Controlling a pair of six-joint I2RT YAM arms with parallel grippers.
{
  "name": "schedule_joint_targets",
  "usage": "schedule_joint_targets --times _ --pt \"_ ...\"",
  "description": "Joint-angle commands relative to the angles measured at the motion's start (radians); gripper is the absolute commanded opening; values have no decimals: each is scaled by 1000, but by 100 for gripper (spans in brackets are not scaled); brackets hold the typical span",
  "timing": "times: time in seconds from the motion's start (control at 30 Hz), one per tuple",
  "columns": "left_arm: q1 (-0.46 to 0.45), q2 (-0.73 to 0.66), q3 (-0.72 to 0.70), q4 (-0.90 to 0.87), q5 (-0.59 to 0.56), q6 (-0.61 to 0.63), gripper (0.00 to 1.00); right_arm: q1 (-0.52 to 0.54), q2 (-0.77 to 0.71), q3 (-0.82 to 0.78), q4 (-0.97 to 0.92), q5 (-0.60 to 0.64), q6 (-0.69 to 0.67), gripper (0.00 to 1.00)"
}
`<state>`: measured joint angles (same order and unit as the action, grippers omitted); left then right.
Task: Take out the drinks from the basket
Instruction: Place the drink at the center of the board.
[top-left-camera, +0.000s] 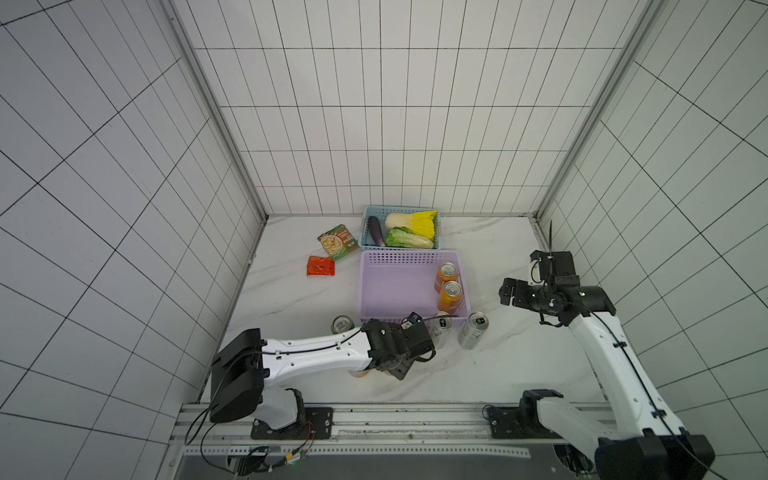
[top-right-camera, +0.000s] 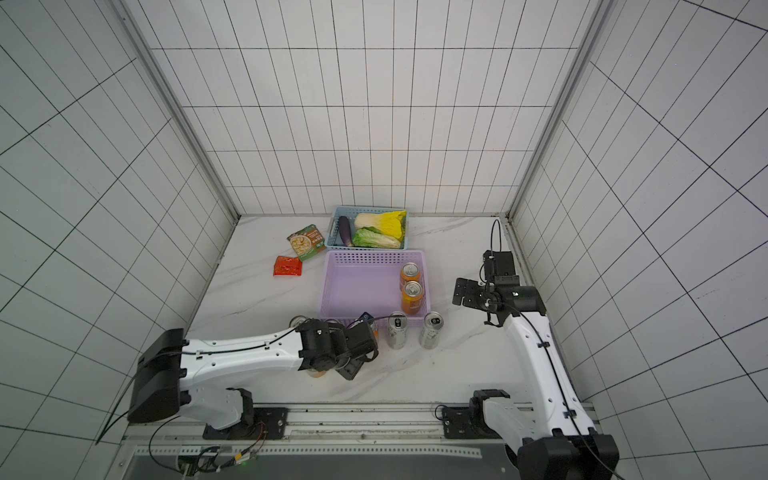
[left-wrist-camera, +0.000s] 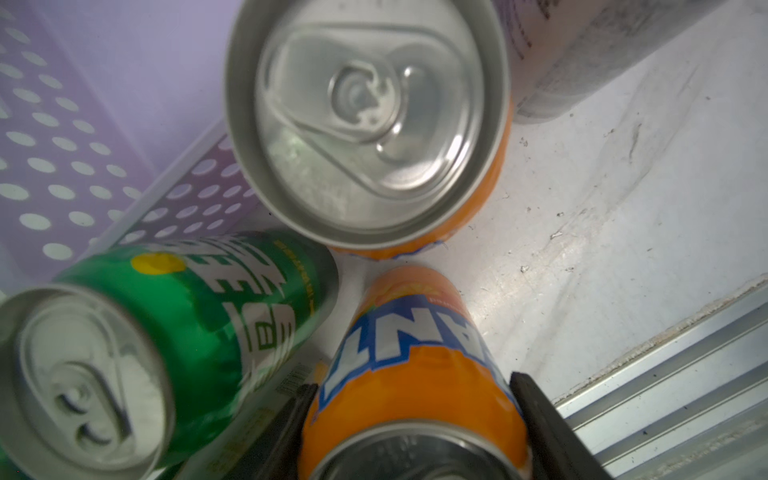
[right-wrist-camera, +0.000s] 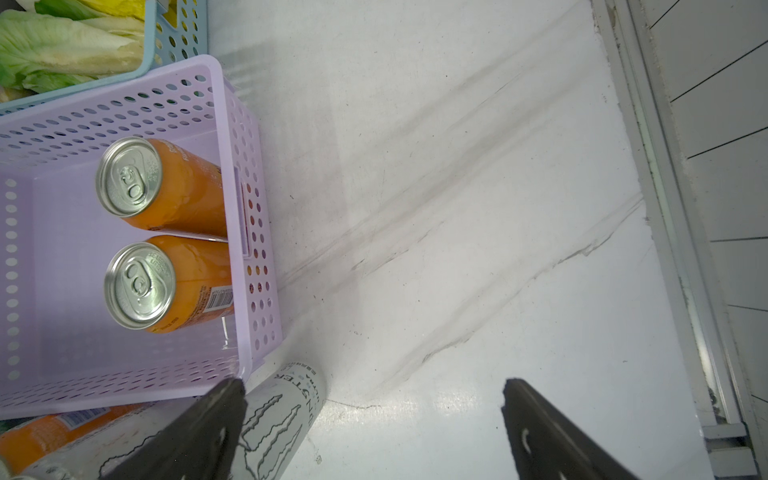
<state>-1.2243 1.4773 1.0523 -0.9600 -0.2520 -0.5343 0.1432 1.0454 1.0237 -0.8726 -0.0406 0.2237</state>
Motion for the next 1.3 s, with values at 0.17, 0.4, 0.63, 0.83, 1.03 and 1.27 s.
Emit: schedule_joint_targets --times 0.17,0.4,0.63,0.83,1.03,1.27 --pt "-7 13 -10 63 -14 -12 55 -12 7 -1 -5 5 -6 100" --pt "-7 -2 7 40 -12 -16 68 -13 10 5 -7 -3 -6 99" --pt "-8 -25 40 -6 -27 -18 76 -12 8 18 -9 -13 3 100" --pt "-7 -47 70 -42 -43 -16 81 -12 4 35 -21 -18 9 99" --pt "-6 -79 123 -88 -76 2 85 -13 4 57 -35 -30 15 99" --pt "14 -95 218 -176 -117 39 88 -7 22 90 -48 -65 19 100"
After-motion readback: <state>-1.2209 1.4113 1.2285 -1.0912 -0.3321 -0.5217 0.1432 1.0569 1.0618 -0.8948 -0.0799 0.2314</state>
